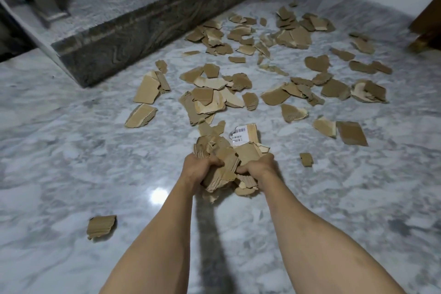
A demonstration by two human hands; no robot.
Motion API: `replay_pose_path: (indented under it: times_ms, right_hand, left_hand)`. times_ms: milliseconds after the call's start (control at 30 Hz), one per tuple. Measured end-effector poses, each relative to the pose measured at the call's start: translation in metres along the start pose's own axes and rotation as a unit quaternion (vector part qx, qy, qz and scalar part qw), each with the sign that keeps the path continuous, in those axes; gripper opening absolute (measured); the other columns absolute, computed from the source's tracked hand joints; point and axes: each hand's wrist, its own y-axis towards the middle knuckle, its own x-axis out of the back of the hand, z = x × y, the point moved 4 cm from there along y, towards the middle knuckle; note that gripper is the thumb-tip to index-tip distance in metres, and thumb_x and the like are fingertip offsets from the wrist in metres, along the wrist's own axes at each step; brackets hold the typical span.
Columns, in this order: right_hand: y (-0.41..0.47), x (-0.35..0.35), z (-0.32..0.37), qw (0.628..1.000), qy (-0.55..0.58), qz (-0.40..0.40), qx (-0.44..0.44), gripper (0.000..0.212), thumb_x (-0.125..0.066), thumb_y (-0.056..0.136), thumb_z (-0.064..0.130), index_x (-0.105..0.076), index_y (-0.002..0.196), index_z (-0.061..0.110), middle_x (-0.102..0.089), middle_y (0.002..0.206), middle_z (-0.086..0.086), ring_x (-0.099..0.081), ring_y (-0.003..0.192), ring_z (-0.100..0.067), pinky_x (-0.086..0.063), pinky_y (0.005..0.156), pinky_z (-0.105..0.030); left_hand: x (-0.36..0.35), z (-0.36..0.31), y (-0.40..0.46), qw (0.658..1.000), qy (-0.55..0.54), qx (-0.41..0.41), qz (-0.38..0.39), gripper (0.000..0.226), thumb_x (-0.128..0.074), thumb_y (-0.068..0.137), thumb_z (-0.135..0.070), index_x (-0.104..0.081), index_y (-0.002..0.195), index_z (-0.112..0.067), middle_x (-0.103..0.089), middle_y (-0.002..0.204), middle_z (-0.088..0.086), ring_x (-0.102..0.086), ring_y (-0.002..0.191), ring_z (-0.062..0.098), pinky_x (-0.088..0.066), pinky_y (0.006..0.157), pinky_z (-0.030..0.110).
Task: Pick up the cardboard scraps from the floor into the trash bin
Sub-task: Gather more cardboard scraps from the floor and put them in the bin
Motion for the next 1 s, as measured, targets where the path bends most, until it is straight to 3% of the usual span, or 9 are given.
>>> replay_pose_path:
  times_ms: [100,167,333,433,533,600,733,933,1000]
  right_hand:
    - [0.008,0.001,0.012,0.997,0.071,0.013,-0.01,0.06,-0.091,0.055,-0.003,-0.06,0.106,0.003,-0.071,0.1,-0.015,-0.07,0.089,-0.035,-0.061,0.075,-0.047]
    - [0.016,0.005,0.029,0.994,0.109,-0.003,0.001,0.063,-0.091,0.054,-0.003,-0.063,0.11,0.002,-0.071,0.103,-0.016,-0.069,0.092,-0.036,-0.06,0.077,-0.053]
    - [0.022,-0.007,0.099,0.991,0.111,0.021,0.074,0.061,-0.089,0.061,-0.005,-0.051,0.108,0.007,-0.065,0.104,-0.009,-0.064,0.099,-0.03,-0.057,0.09,-0.047]
    - [0.012,-0.028,0.14,0.991,0.059,0.055,0.102,0.081,-0.089,0.06,-0.004,-0.044,0.126,0.008,-0.065,0.114,-0.008,-0.061,0.109,-0.03,-0.054,0.095,-0.042]
    - [0.006,-0.05,0.163,0.991,0.006,0.091,0.097,0.088,-0.089,0.061,-0.002,-0.036,0.131,0.009,-0.059,0.127,-0.011,-0.056,0.118,-0.032,-0.051,0.099,-0.043]
    - [0.011,-0.057,0.175,0.988,-0.023,0.113,0.103,0.09,-0.091,0.062,0.002,-0.034,0.132,0.008,-0.056,0.133,-0.011,-0.053,0.123,-0.032,-0.048,0.104,-0.043]
    - [0.024,-0.057,0.192,0.979,-0.099,0.139,0.114,0.102,-0.093,0.064,0.013,-0.027,0.141,0.01,-0.052,0.138,-0.011,-0.048,0.13,-0.031,-0.041,0.109,-0.037]
    - [0.038,-0.057,0.216,0.95,-0.243,0.148,0.124,0.106,-0.097,0.054,0.028,-0.03,0.136,0.013,-0.057,0.134,-0.01,-0.051,0.126,-0.032,-0.044,0.106,-0.043]
    - [0.057,-0.074,0.225,0.943,-0.265,0.151,0.134,0.123,-0.097,0.051,0.032,-0.023,0.147,0.012,-0.051,0.142,-0.009,-0.046,0.131,-0.033,-0.039,0.11,-0.048]
  left_hand:
    - [0.019,0.002,0.002,0.995,-0.093,0.029,0.004,0.036,-0.084,0.063,-0.001,-0.069,0.095,0.004,-0.075,0.091,0.026,-0.073,0.078,0.039,-0.06,0.073,0.057]
    - [0.04,-0.003,0.01,0.991,-0.129,0.035,0.004,0.04,-0.084,0.063,-0.002,-0.068,0.098,0.007,-0.074,0.093,0.028,-0.073,0.08,0.042,-0.059,0.074,0.06]
    - [0.098,-0.032,0.035,0.989,-0.143,0.008,-0.032,0.069,-0.09,0.038,-0.014,-0.068,0.101,0.005,-0.075,0.091,0.026,-0.073,0.085,0.044,-0.054,0.076,0.071]
    - [0.116,-0.059,0.031,0.991,-0.123,0.006,-0.046,0.059,-0.09,0.047,-0.01,-0.069,0.099,0.005,-0.075,0.09,0.025,-0.074,0.084,0.043,-0.056,0.077,0.067]
    - [0.126,-0.082,0.033,0.991,-0.105,0.012,-0.077,0.041,-0.086,0.062,-0.003,-0.067,0.097,0.005,-0.074,0.09,0.023,-0.074,0.08,0.038,-0.061,0.076,0.053]
    - [0.129,-0.095,0.038,0.991,-0.088,0.012,-0.101,0.043,-0.086,0.063,-0.003,-0.066,0.1,0.005,-0.074,0.092,0.023,-0.073,0.076,0.035,-0.061,0.073,0.05]
    - [0.136,-0.122,0.047,0.99,-0.049,0.017,-0.13,0.043,-0.086,0.063,-0.005,-0.066,0.1,0.003,-0.074,0.094,0.021,-0.072,0.084,0.037,-0.06,0.081,0.053]
    - [0.158,-0.156,0.052,0.984,0.006,0.038,-0.175,0.046,-0.088,0.06,-0.014,-0.07,0.099,0.003,-0.075,0.095,0.021,-0.073,0.085,0.037,-0.061,0.079,0.05]
    - [0.162,-0.161,0.077,0.983,0.036,0.031,-0.18,0.043,-0.088,0.061,-0.018,-0.07,0.094,0.003,-0.075,0.092,0.021,-0.072,0.08,0.036,-0.06,0.074,0.045]
